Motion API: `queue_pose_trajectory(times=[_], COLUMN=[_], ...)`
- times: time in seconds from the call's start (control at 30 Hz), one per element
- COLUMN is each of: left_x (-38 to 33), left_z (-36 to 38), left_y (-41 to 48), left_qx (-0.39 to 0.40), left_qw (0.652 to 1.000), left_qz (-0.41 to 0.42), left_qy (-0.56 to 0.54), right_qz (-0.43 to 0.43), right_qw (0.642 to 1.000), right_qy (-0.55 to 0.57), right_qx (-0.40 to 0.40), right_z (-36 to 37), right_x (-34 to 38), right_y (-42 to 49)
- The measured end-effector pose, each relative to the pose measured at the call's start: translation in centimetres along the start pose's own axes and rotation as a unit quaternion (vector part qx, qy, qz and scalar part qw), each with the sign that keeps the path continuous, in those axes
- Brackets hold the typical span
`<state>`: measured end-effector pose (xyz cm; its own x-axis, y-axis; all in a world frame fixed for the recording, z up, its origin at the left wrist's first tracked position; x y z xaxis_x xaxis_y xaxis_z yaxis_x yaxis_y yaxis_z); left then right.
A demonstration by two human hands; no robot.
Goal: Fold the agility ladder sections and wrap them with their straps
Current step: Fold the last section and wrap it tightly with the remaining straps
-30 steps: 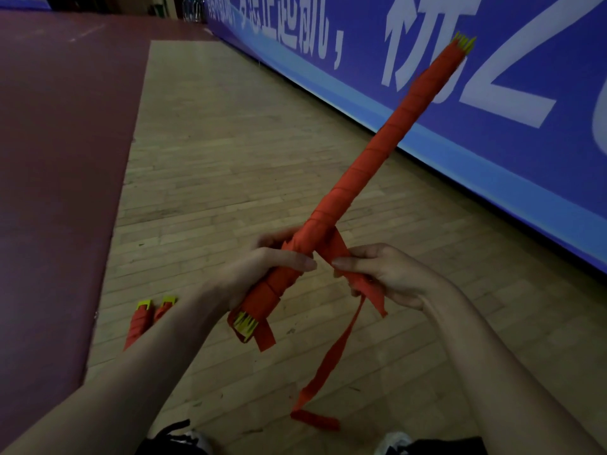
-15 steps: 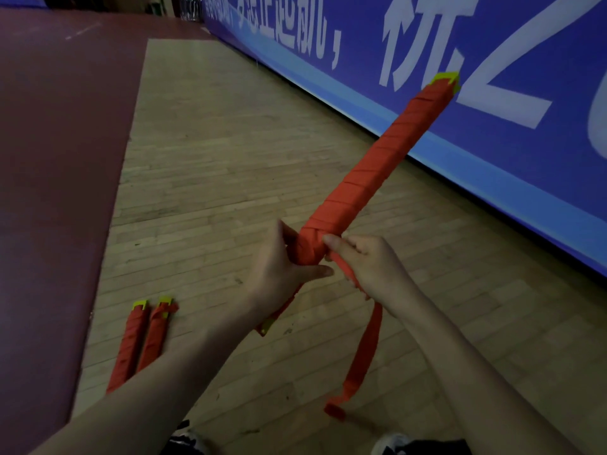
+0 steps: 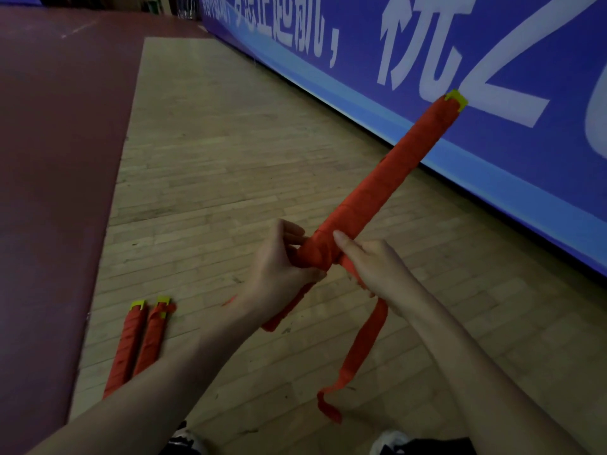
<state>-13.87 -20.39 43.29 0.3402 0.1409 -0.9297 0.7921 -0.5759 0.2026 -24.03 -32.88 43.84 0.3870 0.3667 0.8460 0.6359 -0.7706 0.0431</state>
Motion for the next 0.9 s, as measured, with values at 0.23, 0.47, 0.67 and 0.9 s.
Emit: queue_pose_trajectory(times=[0.23,0.47,0.67,0.9], left_x=[0.6,-0.2,-1.4,-1.1], left_z=[1.9,1.4,0.2,-0.5], left_y=[-1.9,-2.4,-0.9,-0.7], left_qx=[-0.053,-0.035,0.021,0.252], left_qw=[0.998,0.996,0.987,0.934], left_qz=[0.037,0.064,0.011,-0.172], left_qy=[-0.026,-0.047,-0.161,-0.186], right_qz=[0.037,0.033,0.05,0.023], right_qw=[0.999,0.994,0.971,0.939], right_qy=[0.007,0.066,0.219,0.341], right_qx=[-0.038,-0.084,-0.084,-0.02], right_z=[0.0,0.0,-0.2,-1.1], right_x=[0.6,0.3,1.1,1.8], right_y=[-0.3,-0.1,-0.3,-0.4])
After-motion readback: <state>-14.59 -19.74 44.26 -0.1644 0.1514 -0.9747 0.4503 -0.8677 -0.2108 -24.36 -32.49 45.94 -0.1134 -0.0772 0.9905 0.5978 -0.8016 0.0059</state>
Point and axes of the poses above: each hand's wrist, its own y-axis towards the middle knuckle, its own z-axis out of the palm, x = y × z, the point moved 2 cm from there along y, towards the middle knuckle, and after that the axes turned 9 degrees about -x, right-handed, at the moved point
